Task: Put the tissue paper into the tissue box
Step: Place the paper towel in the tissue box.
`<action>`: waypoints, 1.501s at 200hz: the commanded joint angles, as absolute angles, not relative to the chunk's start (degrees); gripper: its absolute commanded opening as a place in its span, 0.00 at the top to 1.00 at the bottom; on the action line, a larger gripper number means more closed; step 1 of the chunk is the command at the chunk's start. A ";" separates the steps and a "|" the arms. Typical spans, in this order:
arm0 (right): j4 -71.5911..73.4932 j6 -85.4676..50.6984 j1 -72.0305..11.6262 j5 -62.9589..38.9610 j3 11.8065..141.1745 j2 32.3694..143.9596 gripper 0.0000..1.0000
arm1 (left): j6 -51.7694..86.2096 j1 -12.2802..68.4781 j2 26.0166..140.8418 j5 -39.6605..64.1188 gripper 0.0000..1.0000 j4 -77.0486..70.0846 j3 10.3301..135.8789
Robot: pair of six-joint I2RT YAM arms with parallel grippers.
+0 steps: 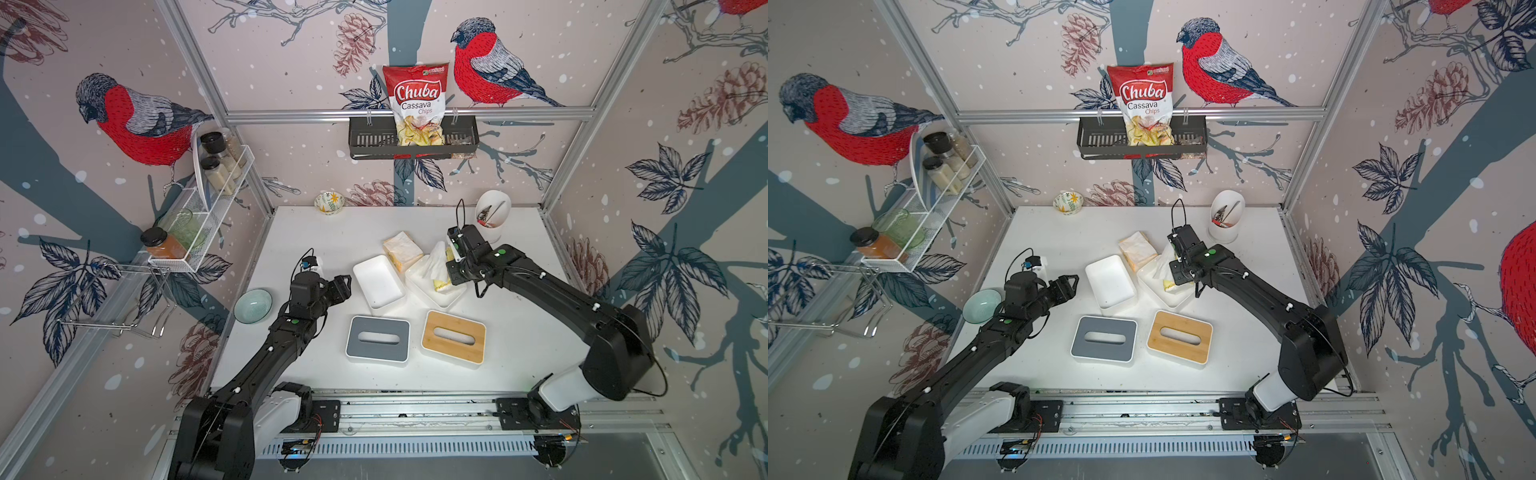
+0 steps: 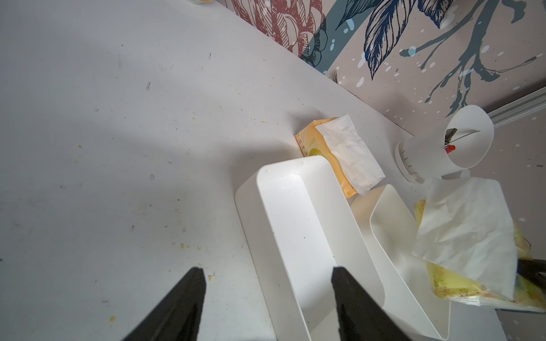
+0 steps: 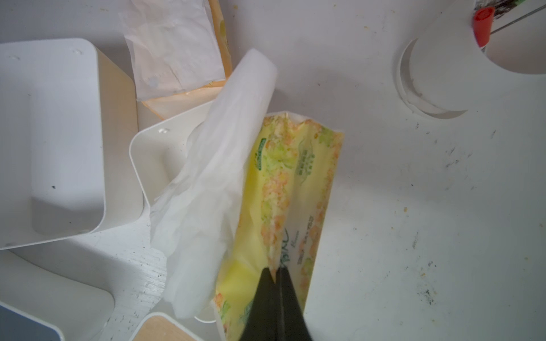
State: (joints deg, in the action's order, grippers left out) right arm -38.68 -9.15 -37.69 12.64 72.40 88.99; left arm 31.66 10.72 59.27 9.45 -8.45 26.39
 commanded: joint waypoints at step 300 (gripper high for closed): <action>-36.13 -5.03 -38.41 13.23 78.21 106.17 0.67 | 32.19 10.81 60.14 11.58 0.47 -12.30 25.22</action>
